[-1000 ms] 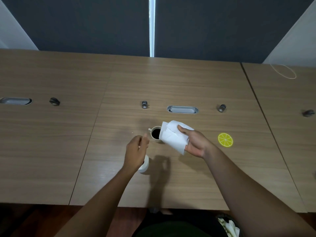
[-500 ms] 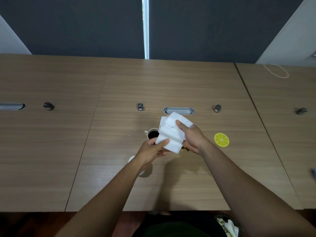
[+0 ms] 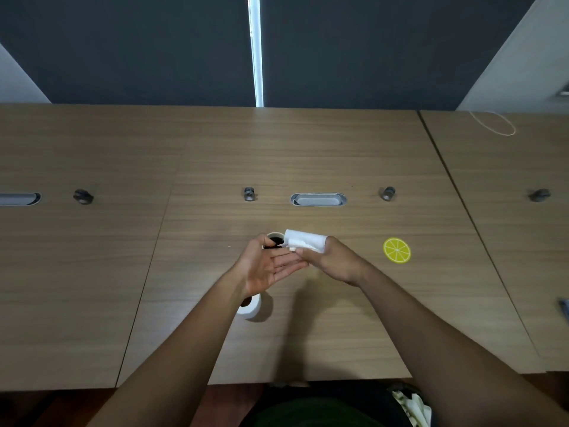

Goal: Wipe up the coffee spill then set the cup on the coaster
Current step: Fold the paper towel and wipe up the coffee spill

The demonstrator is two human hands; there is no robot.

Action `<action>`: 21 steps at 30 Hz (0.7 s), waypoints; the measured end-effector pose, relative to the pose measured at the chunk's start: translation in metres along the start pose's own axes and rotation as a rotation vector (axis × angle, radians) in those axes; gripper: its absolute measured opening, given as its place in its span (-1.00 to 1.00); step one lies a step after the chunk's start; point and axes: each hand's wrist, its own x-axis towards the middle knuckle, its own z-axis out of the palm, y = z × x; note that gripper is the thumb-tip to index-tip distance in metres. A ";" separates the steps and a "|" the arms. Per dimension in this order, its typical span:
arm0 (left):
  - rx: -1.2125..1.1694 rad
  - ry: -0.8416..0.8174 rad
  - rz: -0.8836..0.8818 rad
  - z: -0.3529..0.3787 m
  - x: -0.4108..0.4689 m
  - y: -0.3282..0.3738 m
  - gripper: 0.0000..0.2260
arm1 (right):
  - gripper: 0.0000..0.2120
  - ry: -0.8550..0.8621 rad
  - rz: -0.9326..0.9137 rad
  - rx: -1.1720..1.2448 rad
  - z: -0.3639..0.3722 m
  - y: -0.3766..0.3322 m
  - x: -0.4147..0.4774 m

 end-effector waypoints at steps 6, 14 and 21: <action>0.588 0.199 0.348 0.007 -0.003 -0.006 -0.78 | -0.62 -0.023 0.104 0.440 -0.007 0.023 0.001; 0.633 0.026 0.200 0.007 0.008 -0.016 -0.65 | -0.56 -0.127 0.262 0.784 -0.011 0.029 -0.013; 0.538 0.036 0.111 0.008 0.027 -0.022 -0.68 | -0.55 -0.182 0.330 0.858 -0.031 0.044 -0.018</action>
